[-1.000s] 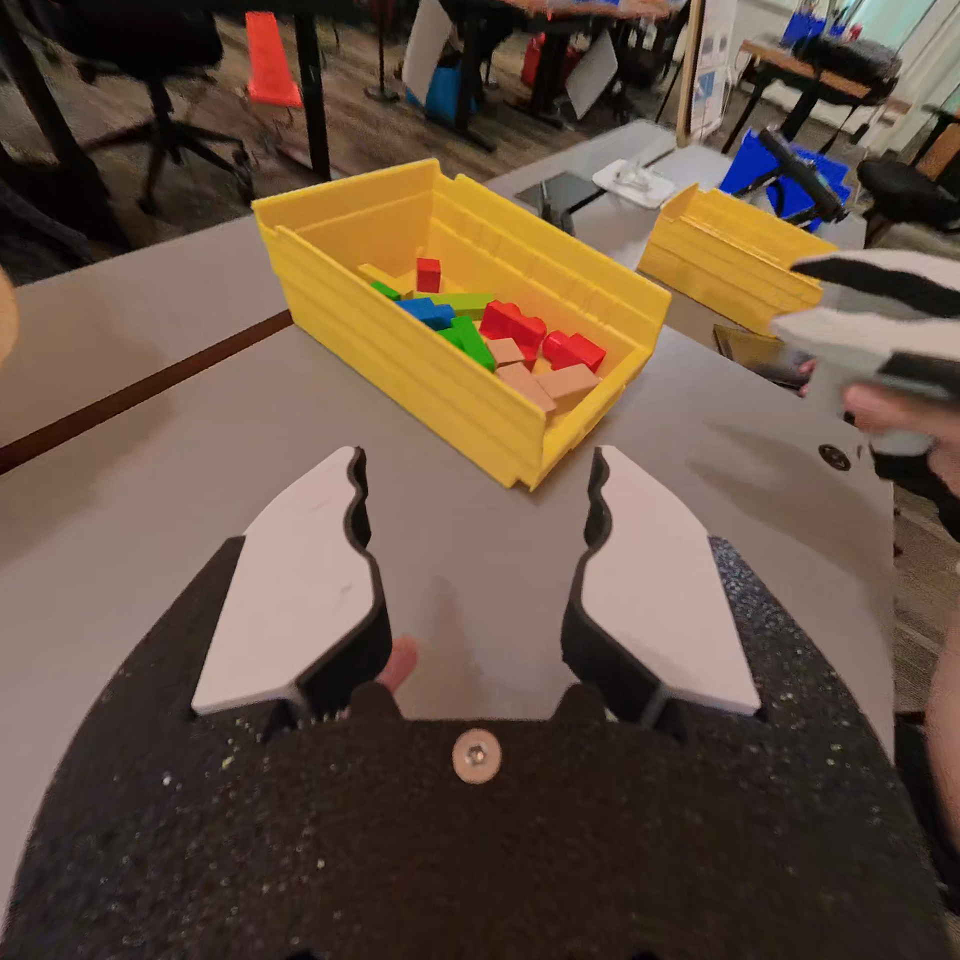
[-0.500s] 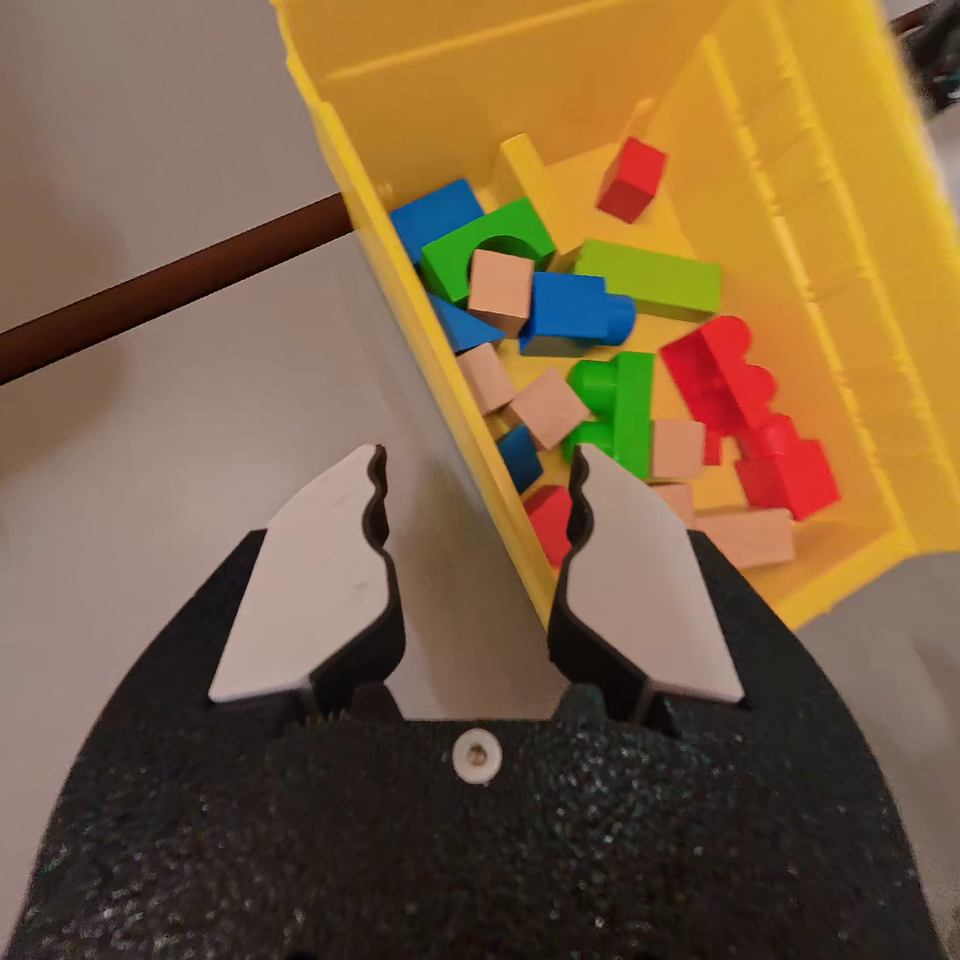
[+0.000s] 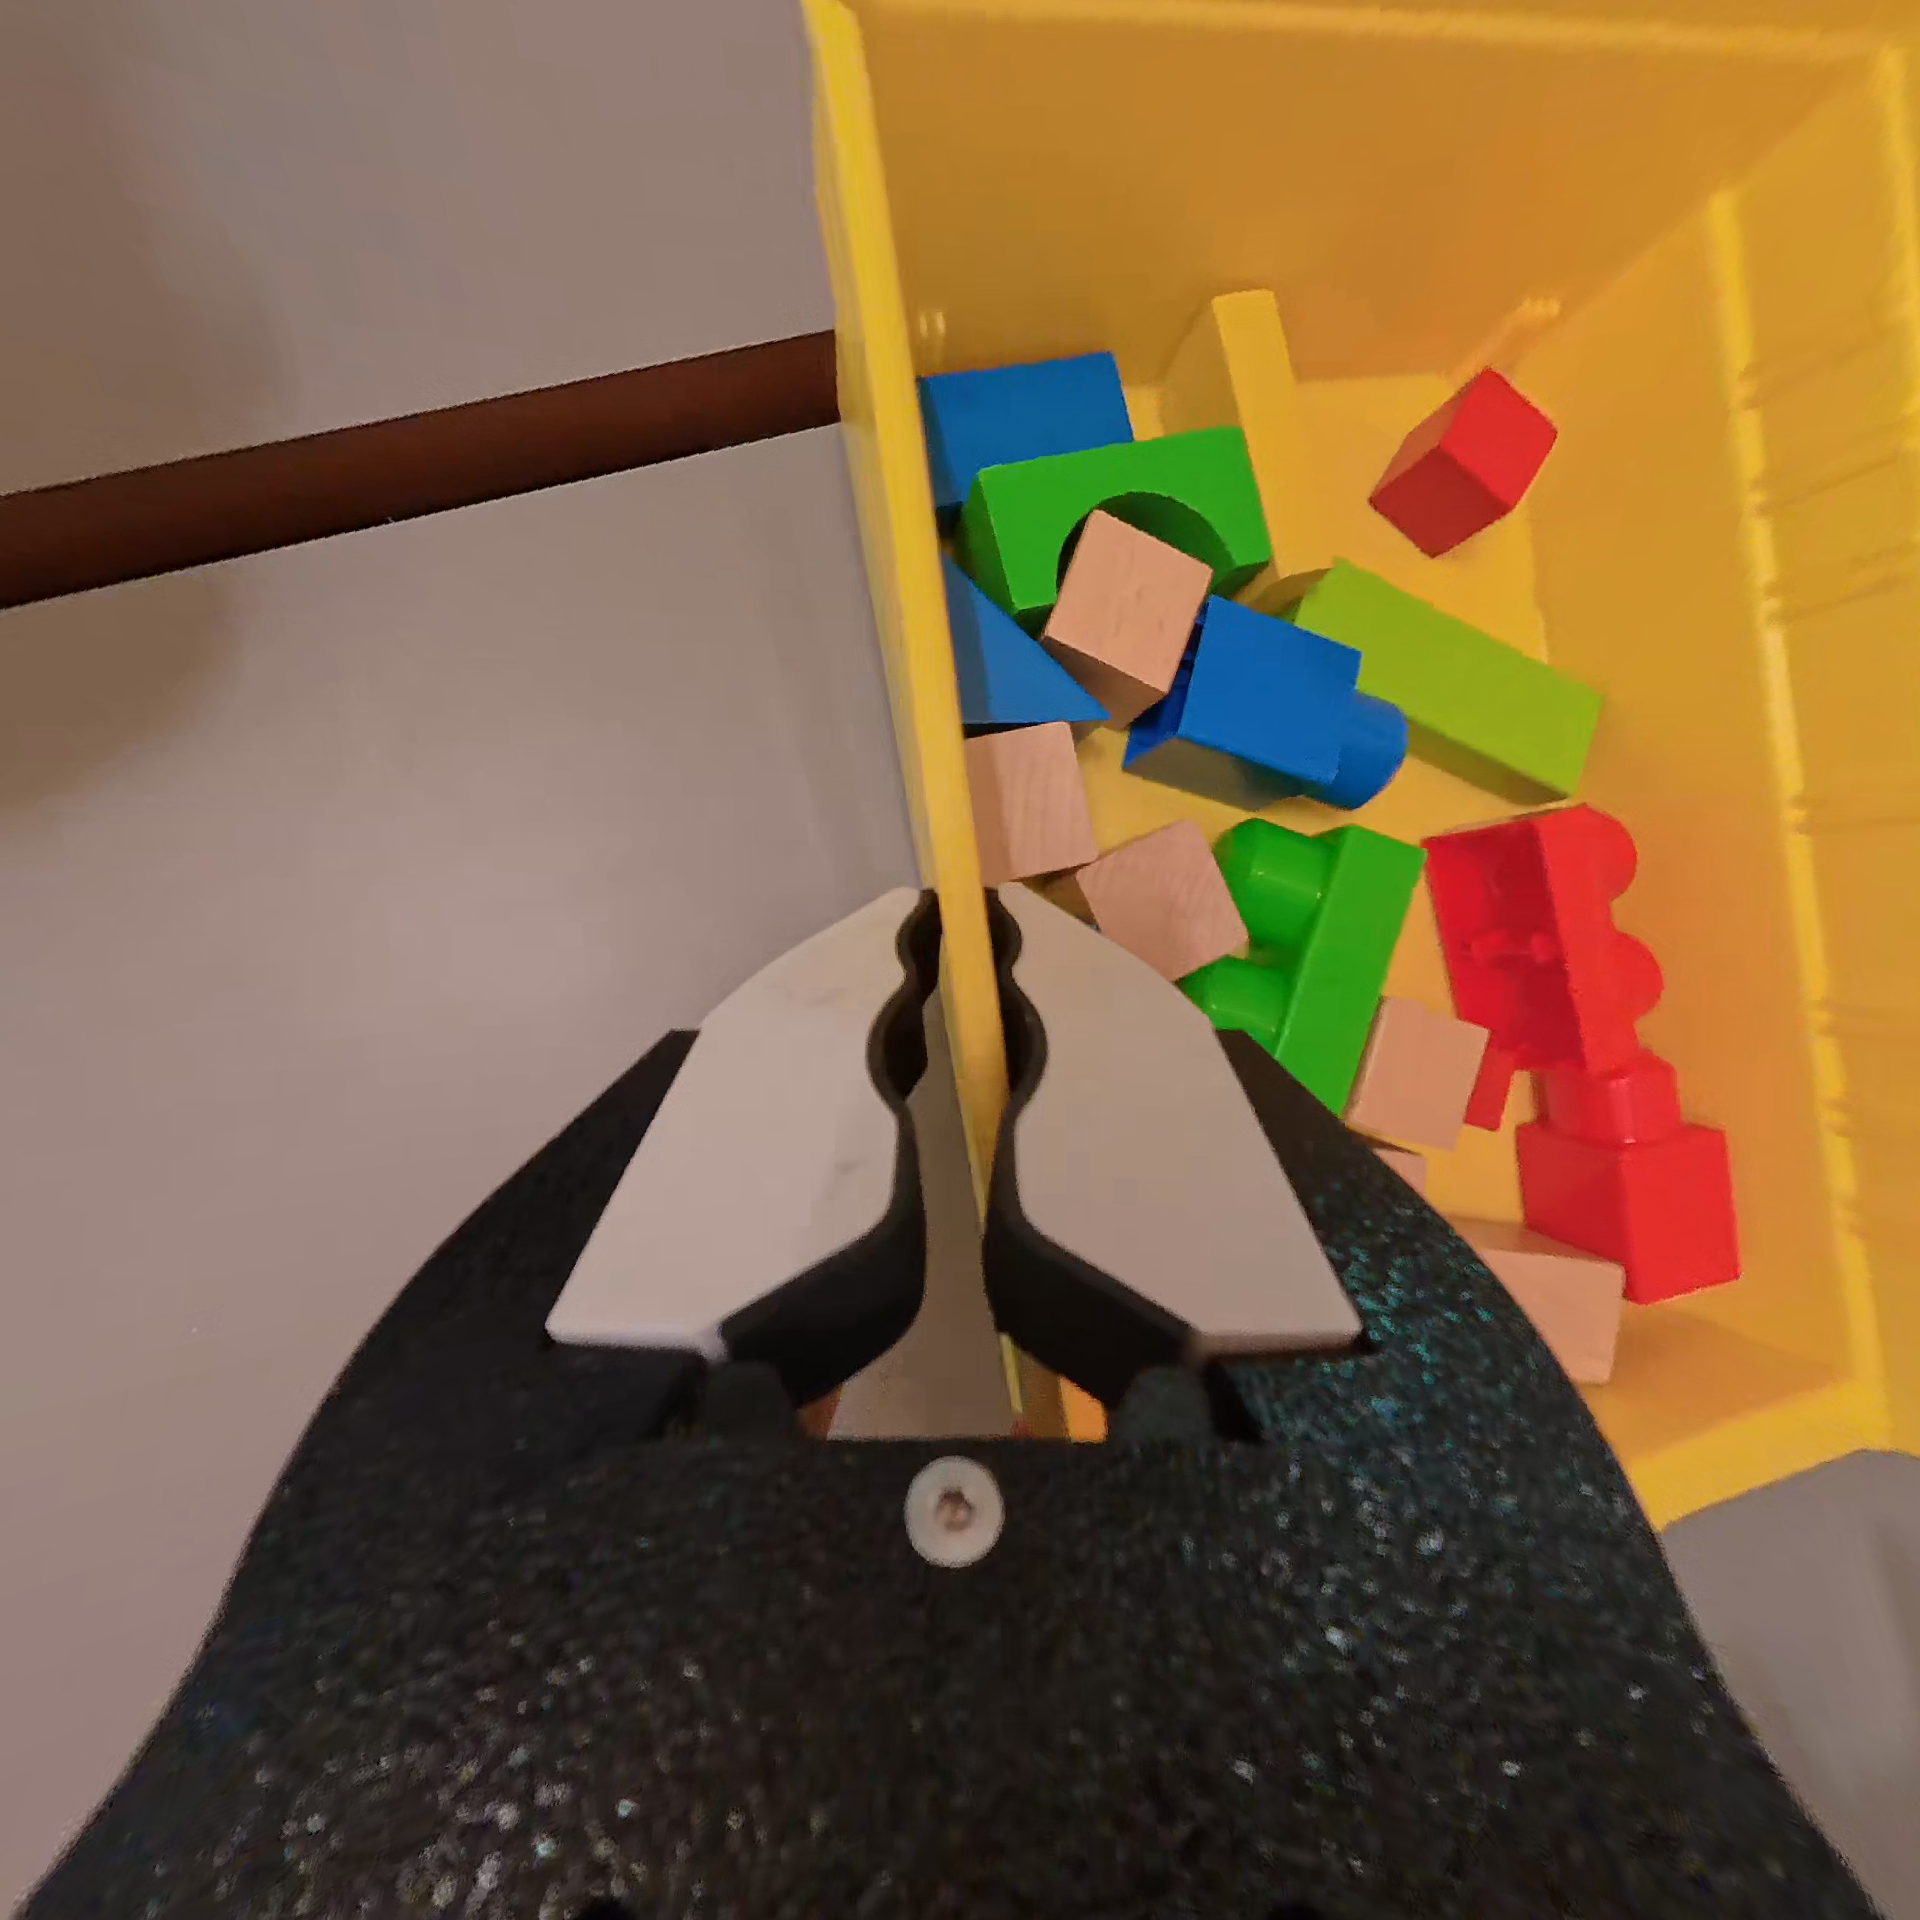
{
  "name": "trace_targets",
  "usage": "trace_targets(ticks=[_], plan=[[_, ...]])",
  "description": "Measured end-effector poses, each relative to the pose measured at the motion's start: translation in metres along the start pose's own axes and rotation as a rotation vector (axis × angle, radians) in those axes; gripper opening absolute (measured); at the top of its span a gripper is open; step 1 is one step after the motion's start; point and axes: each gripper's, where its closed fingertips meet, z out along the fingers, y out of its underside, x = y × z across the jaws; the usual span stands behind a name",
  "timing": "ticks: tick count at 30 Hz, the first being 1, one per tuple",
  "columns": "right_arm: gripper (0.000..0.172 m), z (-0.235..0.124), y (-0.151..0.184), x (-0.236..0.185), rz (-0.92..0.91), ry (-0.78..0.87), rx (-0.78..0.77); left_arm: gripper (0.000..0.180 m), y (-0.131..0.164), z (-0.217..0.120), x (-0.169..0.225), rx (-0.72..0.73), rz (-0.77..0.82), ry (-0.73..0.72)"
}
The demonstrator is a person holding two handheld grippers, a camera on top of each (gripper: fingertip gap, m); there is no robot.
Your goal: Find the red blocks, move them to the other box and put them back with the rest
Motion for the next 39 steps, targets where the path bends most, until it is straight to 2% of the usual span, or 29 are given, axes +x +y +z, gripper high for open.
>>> trace_targets(ticks=[6,11,16,22,26,30,32,34,39], plan=[[0.054,-0.006,-0.006,0.003,0.019,0.002,0.027,0.007,0.015,-0.019,-0.027,-0.041,0.064,0.091],[0.053,-0.011,-0.016,-0.001,0.029,-0.009,0.066,0.007,0.045,-0.063,-0.063,-0.084,0.222,0.153],[0.053,-0.004,-0.020,-0.025,-0.003,-0.062,0.047,0.007,0.117,-0.127,-0.121,-0.134,0.324,0.237],[0.057,0.005,-0.048,-0.090,0.030,-0.240,0.128,0.007,0.228,-0.210,-0.225,-0.160,0.243,0.253],[0.056,0.019,-0.063,-0.153,0.087,-0.371,0.153,0.007,0.289,-0.266,-0.289,-0.150,0.188,0.212],[0.061,0.045,-0.076,-0.248,0.080,-0.545,0.115,0.007,0.339,-0.309,-0.337,-0.129,0.128,0.185],[0.065,0.059,-0.084,-0.311,0.097,-0.667,0.093,0.007,0.358,-0.326,-0.358,-0.117,0.111,0.156],[0.075,0.075,-0.086,-0.373,0.091,-0.767,0.004,0.007,0.374,-0.340,-0.377,-0.101,0.087,0.131],[0.094,0.112,-0.106,-0.501,0.101,-0.858,-0.101,0.007,0.407,-0.368,-0.418,-0.049,0.014,0.084]])
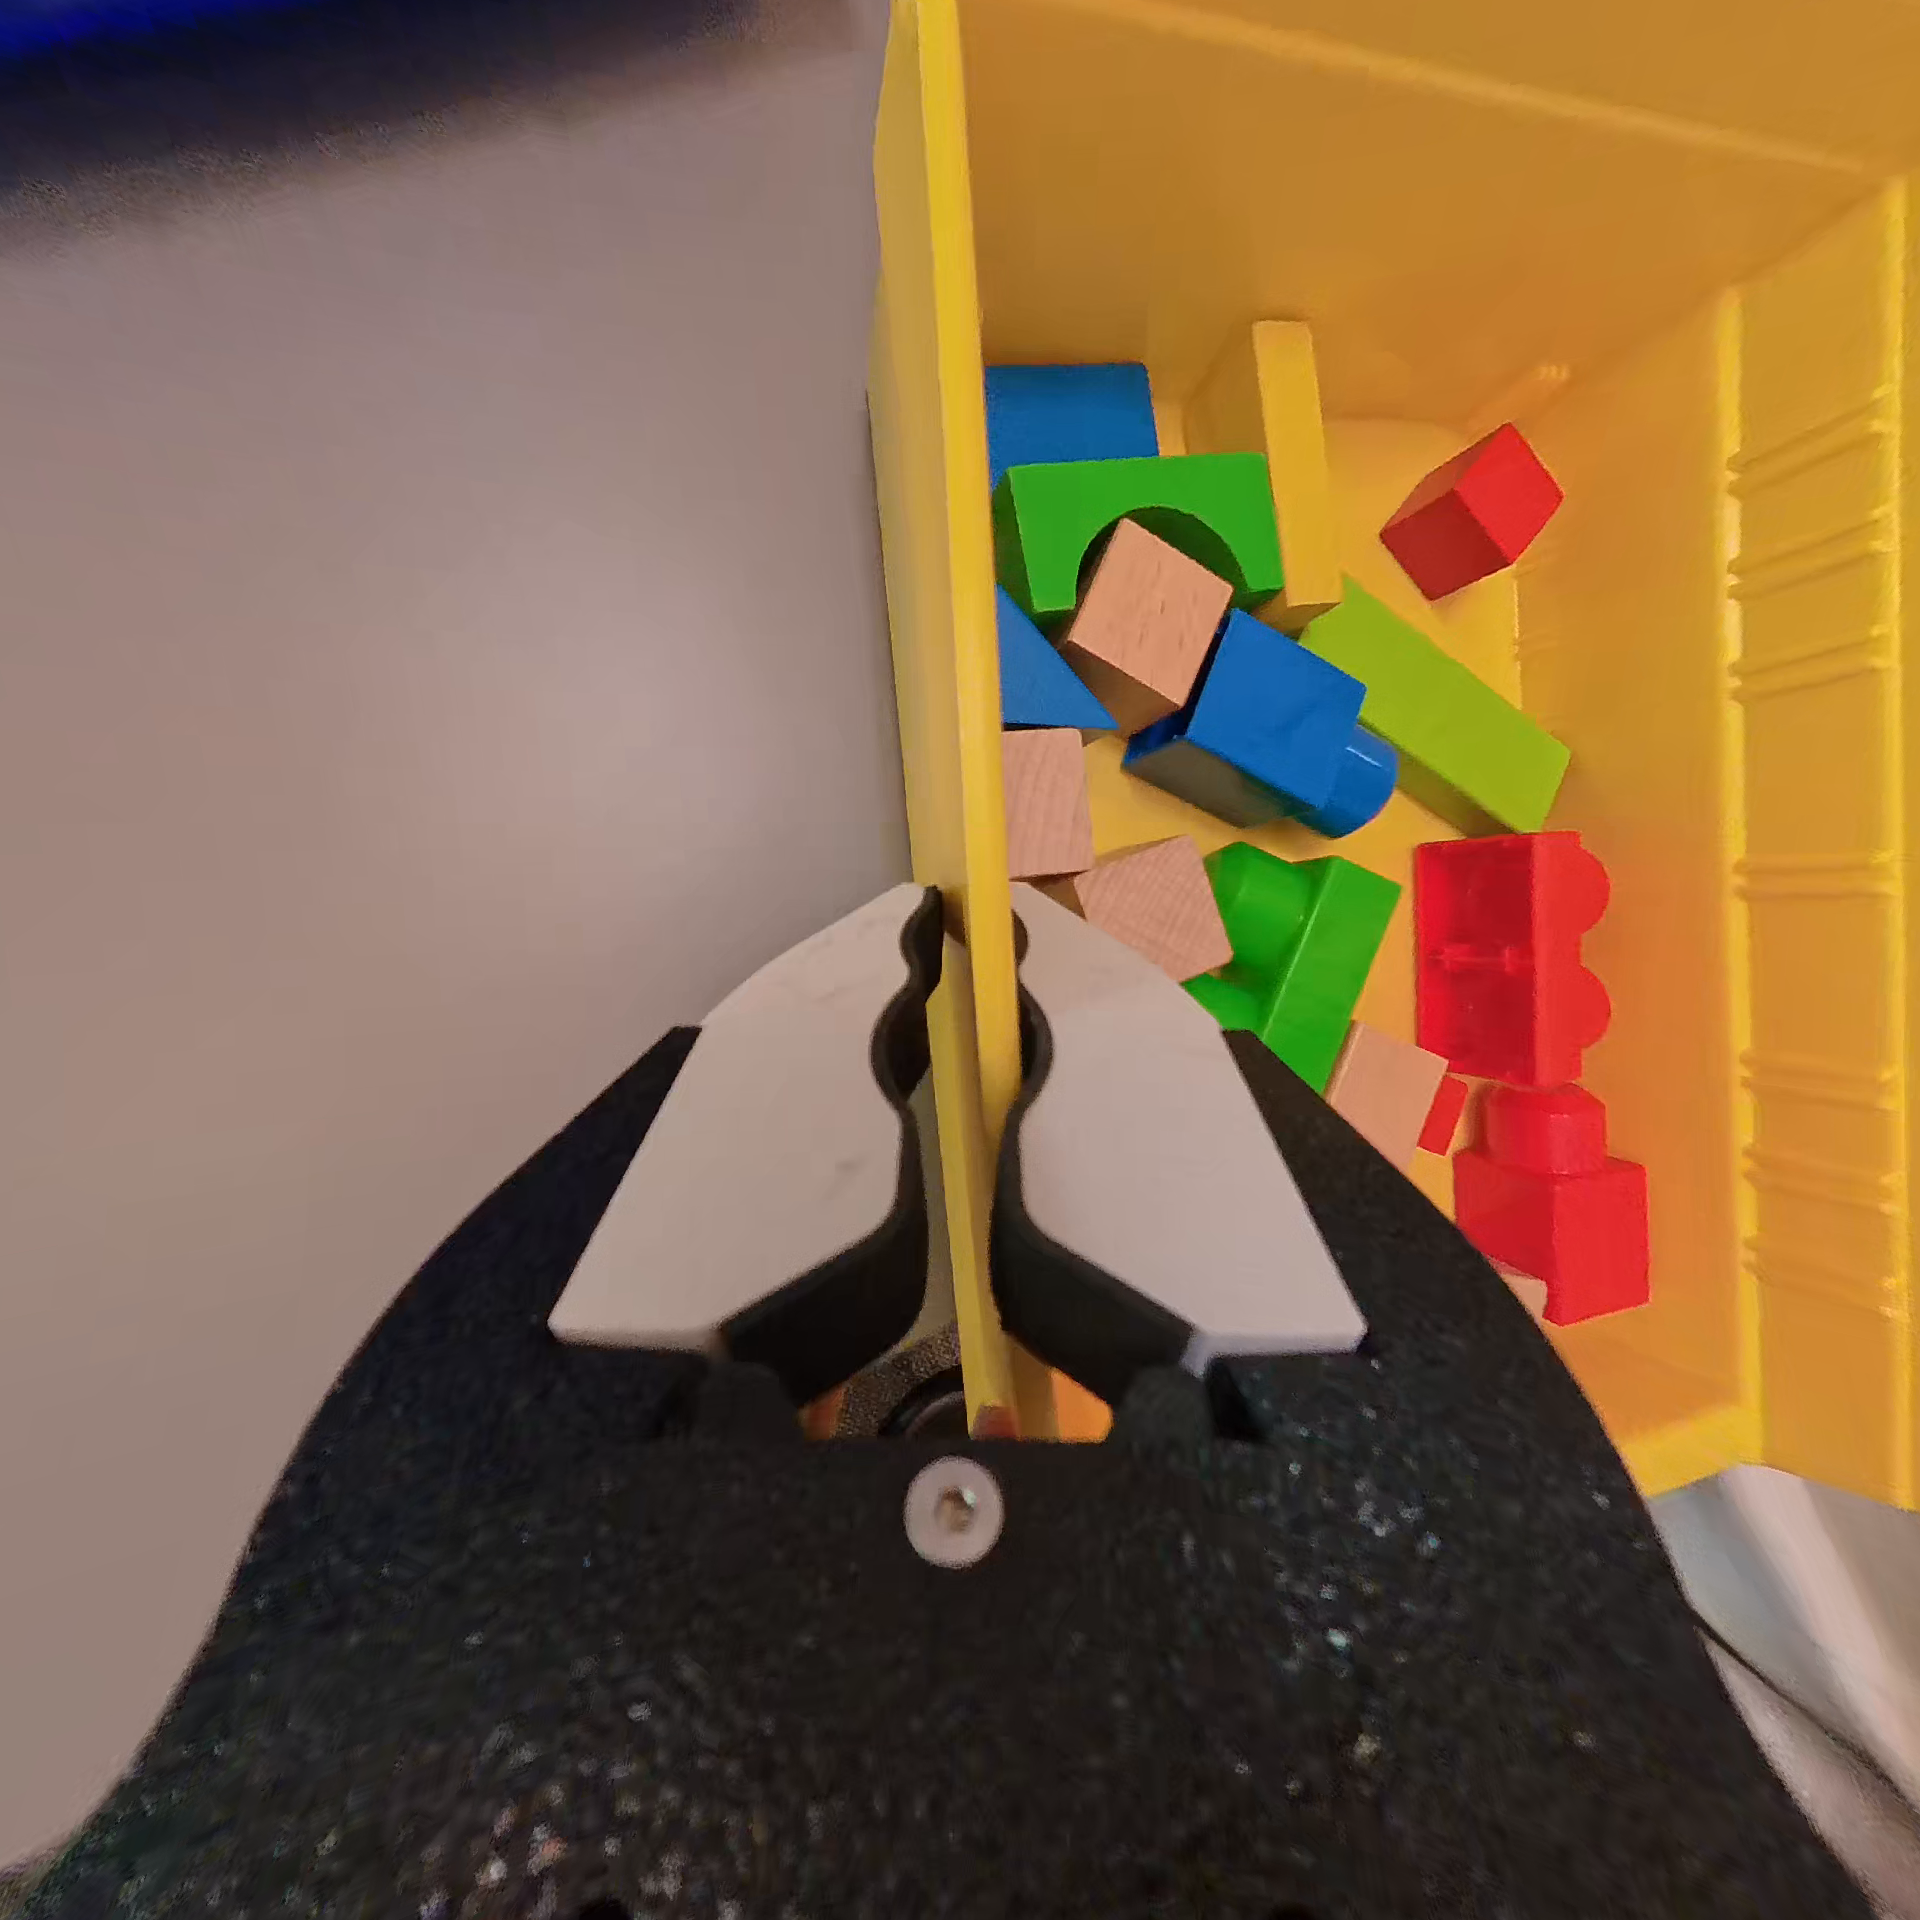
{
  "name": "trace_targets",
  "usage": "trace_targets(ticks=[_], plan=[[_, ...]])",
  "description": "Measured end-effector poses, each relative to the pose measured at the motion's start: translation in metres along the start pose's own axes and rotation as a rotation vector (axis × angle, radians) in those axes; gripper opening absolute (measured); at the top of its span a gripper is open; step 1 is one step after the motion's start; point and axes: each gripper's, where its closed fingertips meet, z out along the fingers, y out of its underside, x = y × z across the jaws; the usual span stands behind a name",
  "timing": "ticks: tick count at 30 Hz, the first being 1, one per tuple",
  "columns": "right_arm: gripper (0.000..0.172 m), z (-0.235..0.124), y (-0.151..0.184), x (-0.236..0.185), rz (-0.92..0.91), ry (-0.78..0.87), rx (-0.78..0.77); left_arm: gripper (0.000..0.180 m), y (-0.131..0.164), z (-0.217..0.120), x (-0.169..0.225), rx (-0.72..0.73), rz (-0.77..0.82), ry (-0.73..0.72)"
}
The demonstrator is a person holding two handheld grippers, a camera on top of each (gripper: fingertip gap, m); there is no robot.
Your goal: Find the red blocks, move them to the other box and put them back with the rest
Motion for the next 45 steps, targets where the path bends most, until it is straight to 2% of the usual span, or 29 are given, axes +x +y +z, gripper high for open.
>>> trace_targets(ticks=[5,10,12,13,14,15,18,21,23,26,31,35,39,42,45], plan=[[0.101,0.098,-0.006,-0.024,0.074,0.039,-0.107,0.007,0.026,-0.027,-0.033,0.030,-0.080,-0.073],[0.098,0.164,0.012,-0.021,0.042,0.151,-0.241,0.007,0.048,-0.050,-0.063,0.057,-0.167,-0.134],[0.081,0.180,0.027,-0.025,0.048,0.132,-0.317,0.007,0.056,-0.058,-0.074,0.066,-0.196,-0.156],[0.066,0.185,0.034,-0.031,0.051,0.096,-0.348,0.007,0.060,-0.062,-0.079,0.070,-0.211,-0.164],[0.065,0.188,0.040,-0.031,0.042,0.103,-0.365,0.007,0.065,-0.067,-0.085,0.074,-0.226,-0.173],[0.060,0.189,0.041,-0.026,0.013,0.135,-0.363,0.007,0.069,-0.071,-0.092,0.078,-0.242,-0.184],[0.030,0.175,0.044,-0.002,-0.060,0.251,-0.373,0.007,0.081,-0.085,-0.110,0.089,-0.286,-0.221],[0.007,0.144,0.051,0.015,-0.049,0.189,-0.385,0.007,0.090,-0.095,-0.125,0.097,-0.314,-0.247],[0.007,0.110,0.061,0.023,-0.099,0.122,-0.415,0.007,0.093,-0.098,-0.130,0.096,-0.307,-0.252],[0.006,0.045,0.074,0.042,-0.133,0.114,-0.416,0.007,0.091,-0.098,-0.131,0.084,-0.288,-0.246],[0.006,-0.079,0.090,0.087,-0.158,0.183,-0.396,0.007,0.076,-0.092,-0.135,0.068,-0.274,-0.250],[0.006,-0.174,0.104,0.135,-0.141,0.323,-0.379,0.007,0.046,-0.075,-0.137,0.073,-0.276,-0.244],[0.006,-0.256,0.114,0.195,-0.071,0.494,-0.363,0.007,0.003,-0.049,-0.138,0.071,-0.264,-0.226],[0.005,-0.303,0.120,0.242,-0.016,0.616,-0.356,0.007,-0.034,-0.028,-0.140,0.065,-0.254,-0.215],[0.005,-0.334,0.128,0.287,0.060,0.679,-0.340,0.007,-0.071,-0.007,-0.144,0.062,-0.253,-0.208]])
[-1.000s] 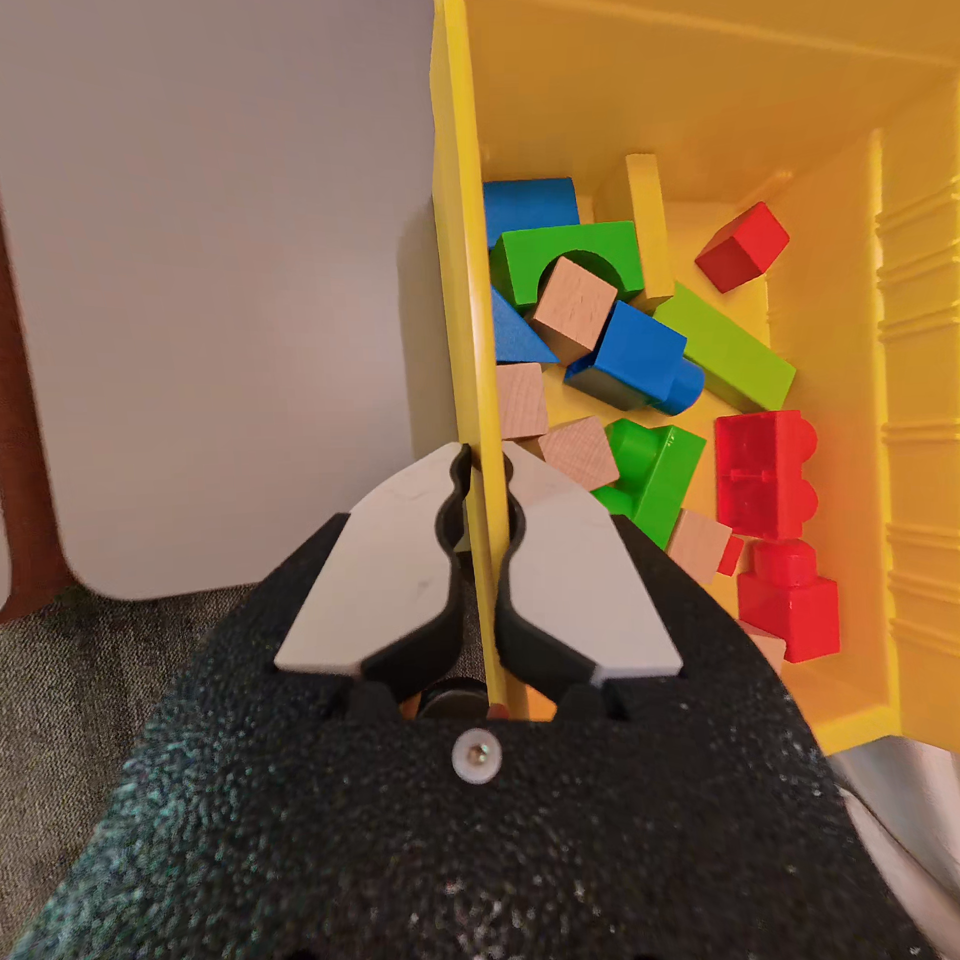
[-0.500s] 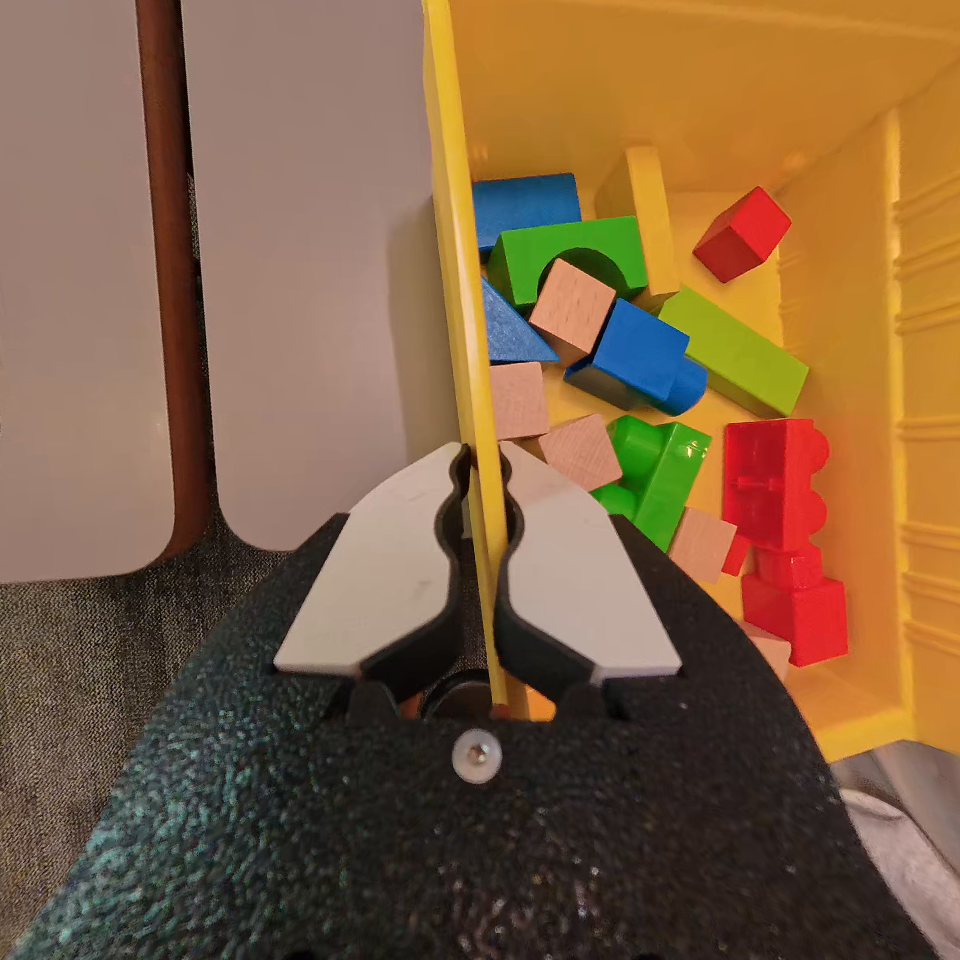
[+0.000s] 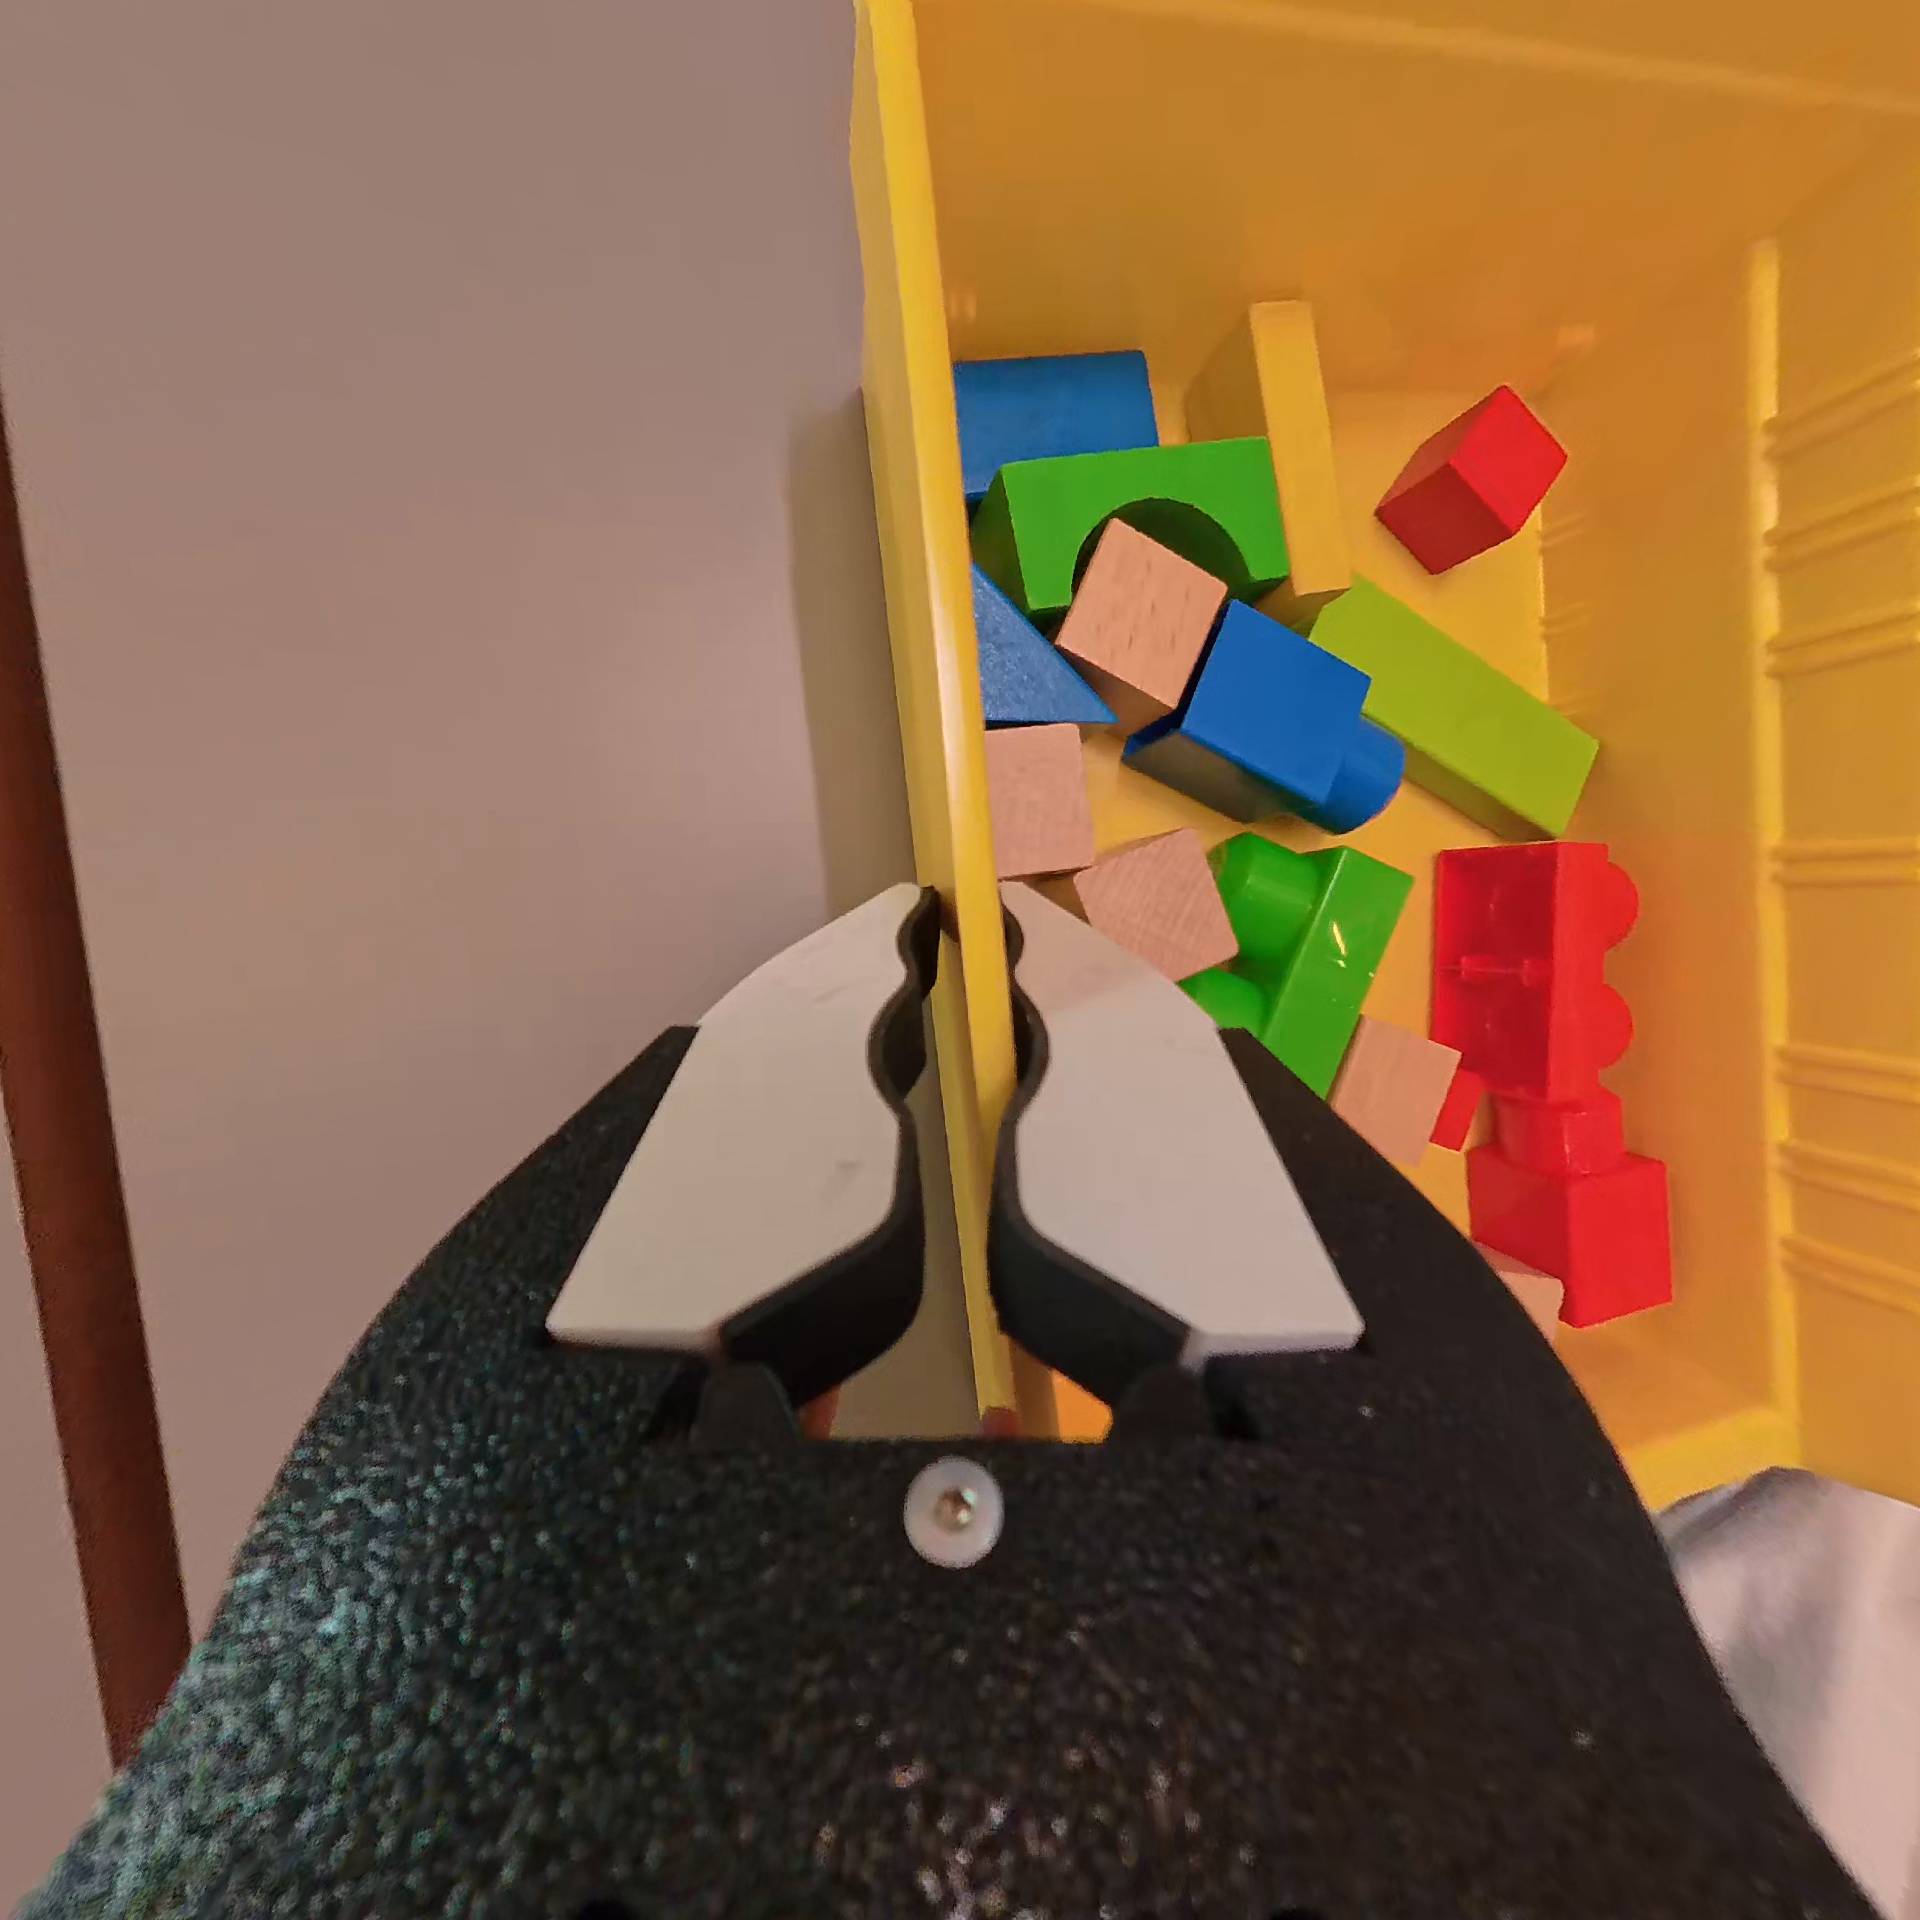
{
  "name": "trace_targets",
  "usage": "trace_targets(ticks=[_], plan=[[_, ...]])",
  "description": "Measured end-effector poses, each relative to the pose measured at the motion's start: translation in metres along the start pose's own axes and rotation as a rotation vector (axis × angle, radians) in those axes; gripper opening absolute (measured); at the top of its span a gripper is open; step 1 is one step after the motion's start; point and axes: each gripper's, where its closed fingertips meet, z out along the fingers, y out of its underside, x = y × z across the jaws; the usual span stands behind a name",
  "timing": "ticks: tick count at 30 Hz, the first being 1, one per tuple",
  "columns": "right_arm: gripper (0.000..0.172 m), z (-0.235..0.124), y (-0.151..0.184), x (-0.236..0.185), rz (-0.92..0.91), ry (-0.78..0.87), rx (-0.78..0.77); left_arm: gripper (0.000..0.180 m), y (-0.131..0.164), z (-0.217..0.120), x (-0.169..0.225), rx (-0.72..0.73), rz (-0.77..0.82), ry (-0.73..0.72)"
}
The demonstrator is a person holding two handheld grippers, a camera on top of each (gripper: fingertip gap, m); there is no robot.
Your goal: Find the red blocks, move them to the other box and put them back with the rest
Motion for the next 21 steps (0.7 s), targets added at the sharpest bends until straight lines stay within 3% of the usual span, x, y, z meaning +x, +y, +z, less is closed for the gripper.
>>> trace_targets(ticks=[11,21], plan=[[0.006,0.035,0.012,0.132,0.180,0.098,-0.035,0.007,-0.117,0.066,-0.006,0.006,-0.020,-0.039],[0.006,0.060,0.013,0.149,0.226,0.089,-0.012,0.007,-0.183,0.101,-0.023,0.030,-0.004,-0.059]])
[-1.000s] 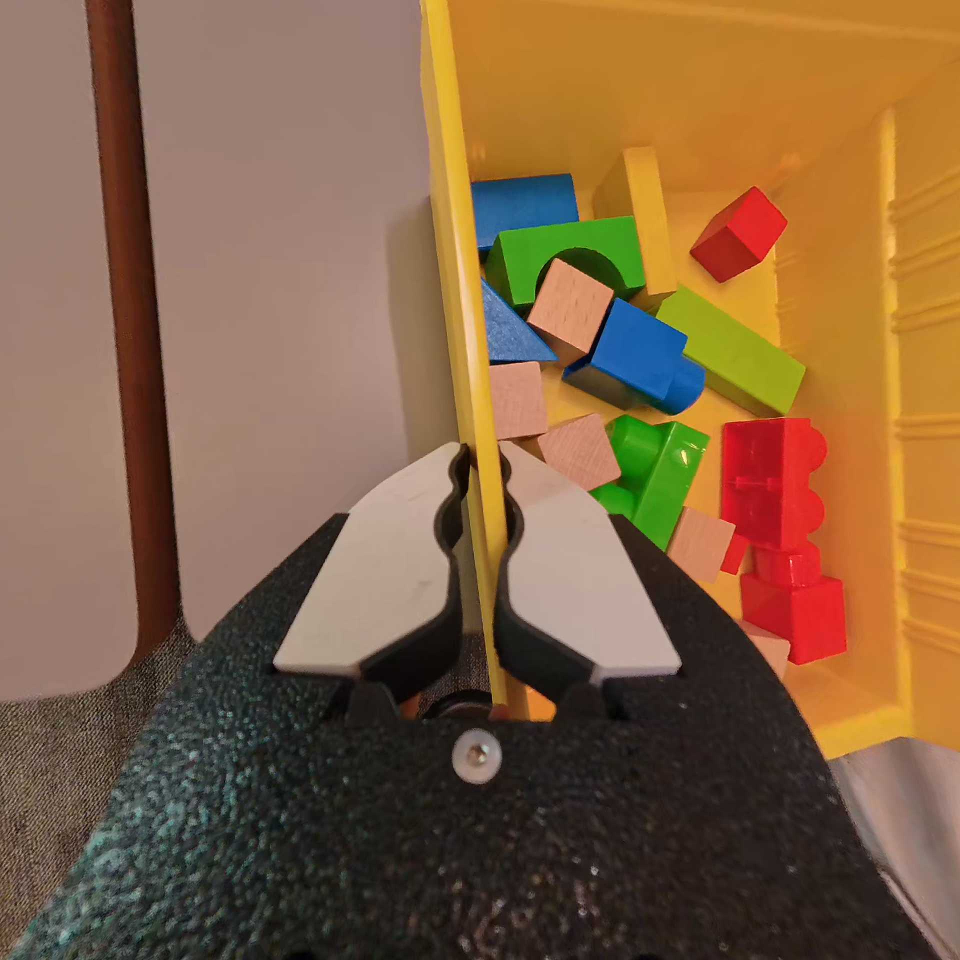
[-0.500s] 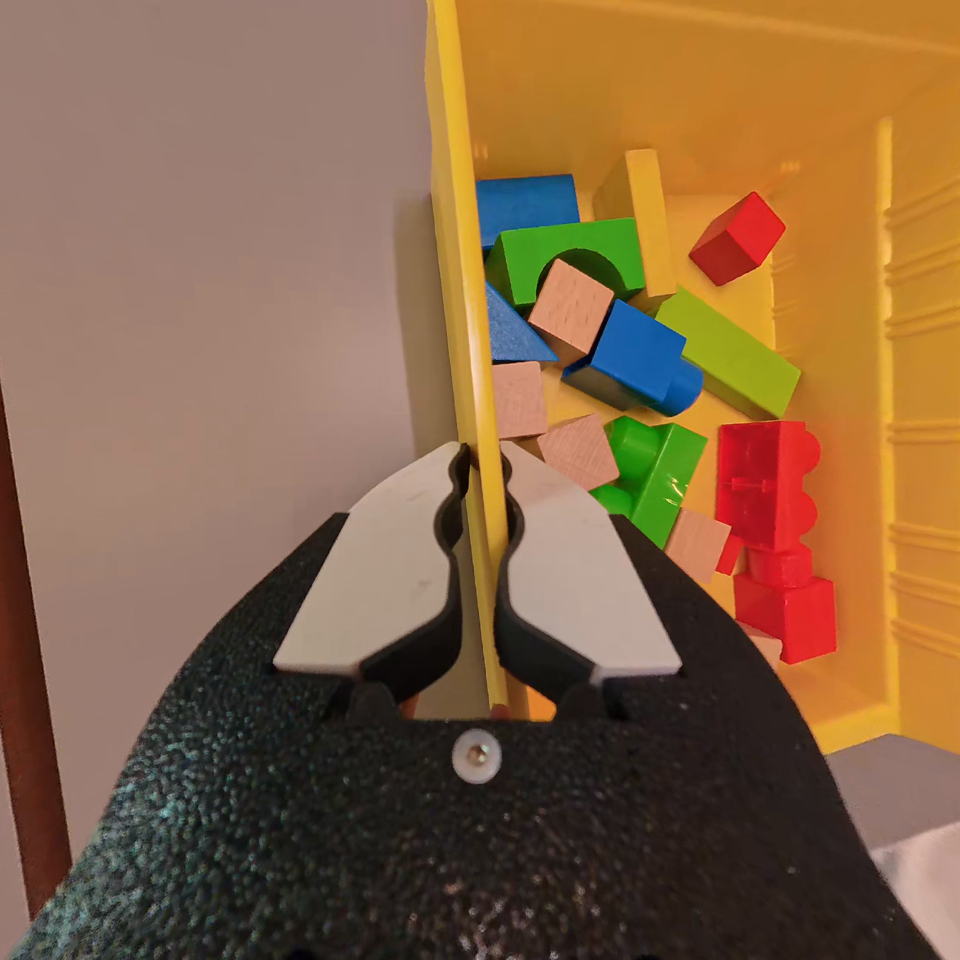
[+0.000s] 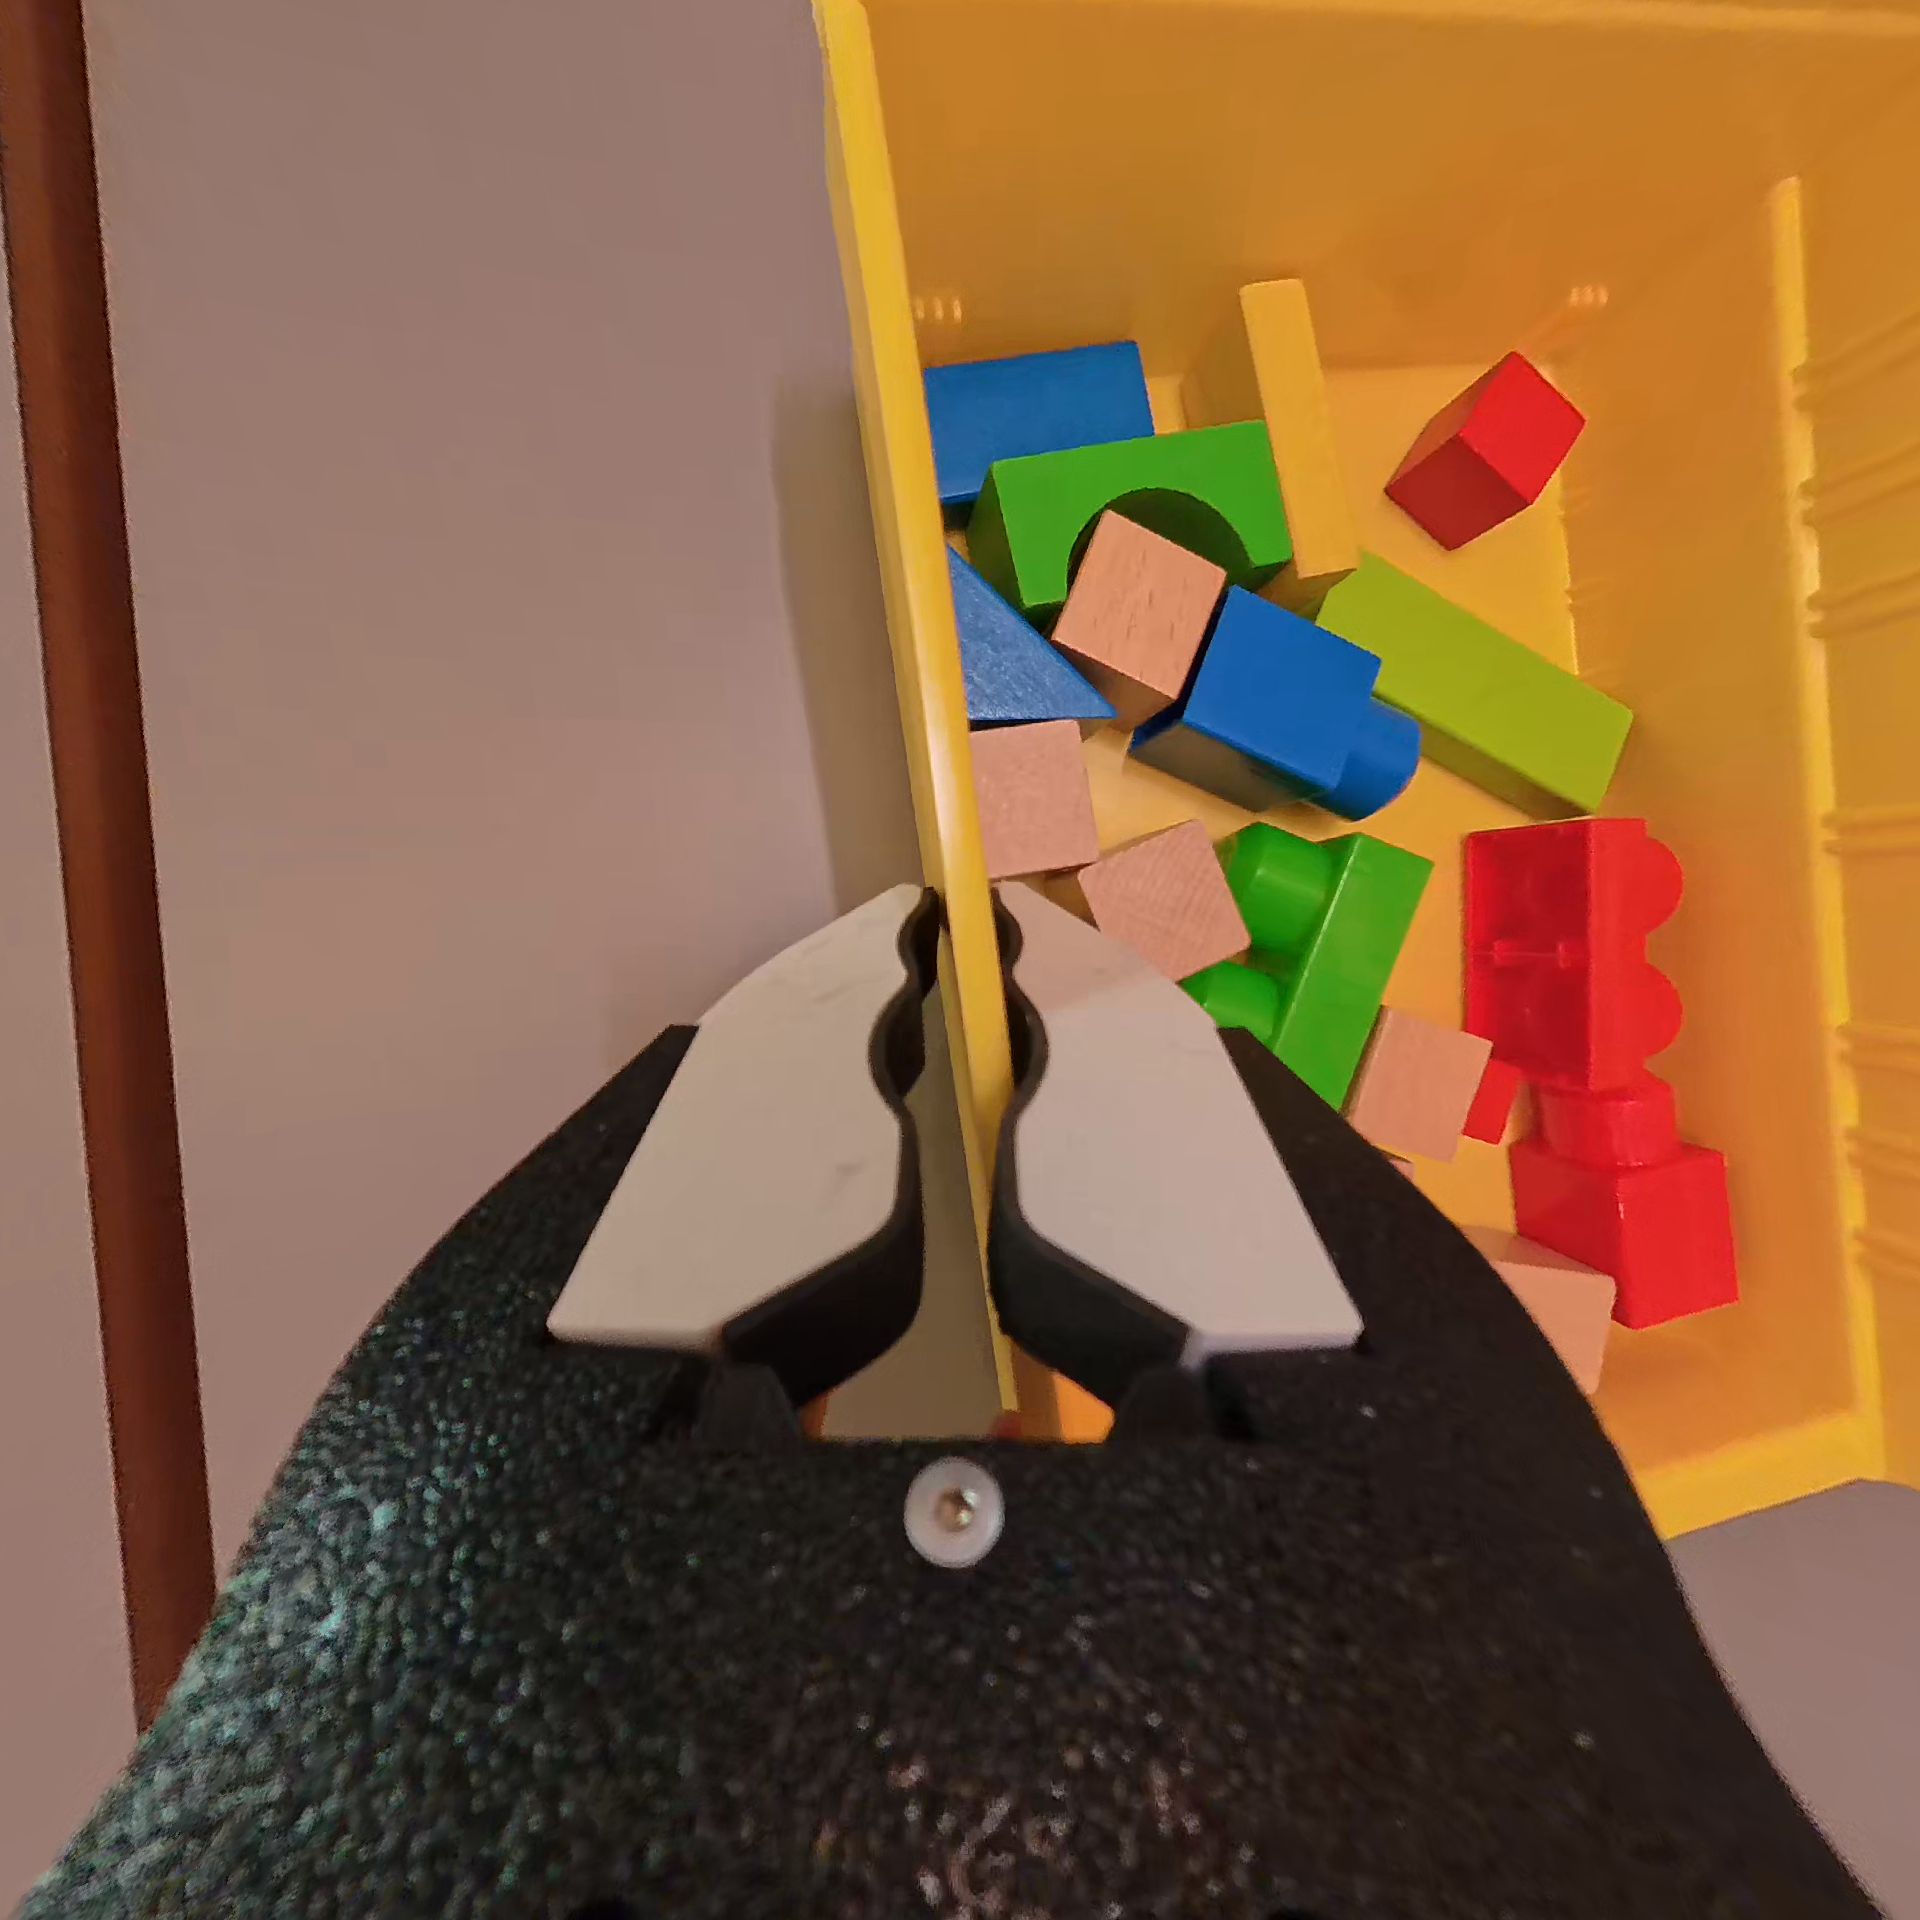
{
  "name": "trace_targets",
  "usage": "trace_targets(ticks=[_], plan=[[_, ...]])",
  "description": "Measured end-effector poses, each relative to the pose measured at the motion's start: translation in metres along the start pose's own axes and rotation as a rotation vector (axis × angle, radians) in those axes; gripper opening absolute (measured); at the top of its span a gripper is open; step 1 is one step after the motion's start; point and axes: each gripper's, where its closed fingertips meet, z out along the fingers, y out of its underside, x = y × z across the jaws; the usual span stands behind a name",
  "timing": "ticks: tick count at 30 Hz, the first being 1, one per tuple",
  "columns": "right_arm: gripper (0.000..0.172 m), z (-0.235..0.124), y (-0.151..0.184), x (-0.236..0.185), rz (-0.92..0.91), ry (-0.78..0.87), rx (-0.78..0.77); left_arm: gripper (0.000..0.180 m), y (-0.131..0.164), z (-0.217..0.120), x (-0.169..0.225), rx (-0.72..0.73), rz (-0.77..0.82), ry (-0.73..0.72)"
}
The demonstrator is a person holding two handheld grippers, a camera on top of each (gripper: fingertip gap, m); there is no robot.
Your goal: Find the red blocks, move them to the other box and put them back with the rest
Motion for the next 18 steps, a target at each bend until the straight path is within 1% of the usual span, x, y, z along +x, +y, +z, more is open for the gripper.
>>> trace_targets(ticks=[3,4,6,8,9,12,14,16,18], plan=[[0.008,-0.002,0.000,0.001,-0.002,0.027,0.015,0.008,-0.011,0.002,-0.001,0.036,0.049,-0.024],[0.013,-0.005,-0.001,0.004,-0.002,0.063,0.035,0.009,-0.018,0.000,-0.001,0.077,0.067,-0.030],[0.030,-0.018,-0.009,0.014,-0.010,0.163,0.097,0.017,-0.033,-0.012,-0.002,0.172,0.100,-0.061],[0.040,-0.039,-0.017,0.017,-0.017,0.239,0.150,0.023,-0.044,-0.028,-0.005,0.256,0.147,-0.117],[0.042,-0.050,-0.021,0.013,-0.016,0.257,0.174,0.025,-0.045,-0.037,-0.004,0.273,0.173,-0.141],[0.046,-0.079,-0.031,-0.020,-0.043,0.225,0.260,0.045,-0.037,-0.058,0.007,0.248,0.247,-0.179],[0.049,-0.093,-0.033,-0.055,-0.073,0.160,0.313,0.046,-0.032,-0.070,0.019,0.252,0.287,-0.192],[0.049,-0.101,-0.032,-0.098,-0.077,0.046,0.373,0.051,-0.021,-0.075,0.040,0.232,0.321,-0.137],[0.050,-0.105,-0.026,-0.144,-0.076,-0.095,0.413,0.051,-0.005,-0.074,0.062,0.176,0.330,-0.048]])
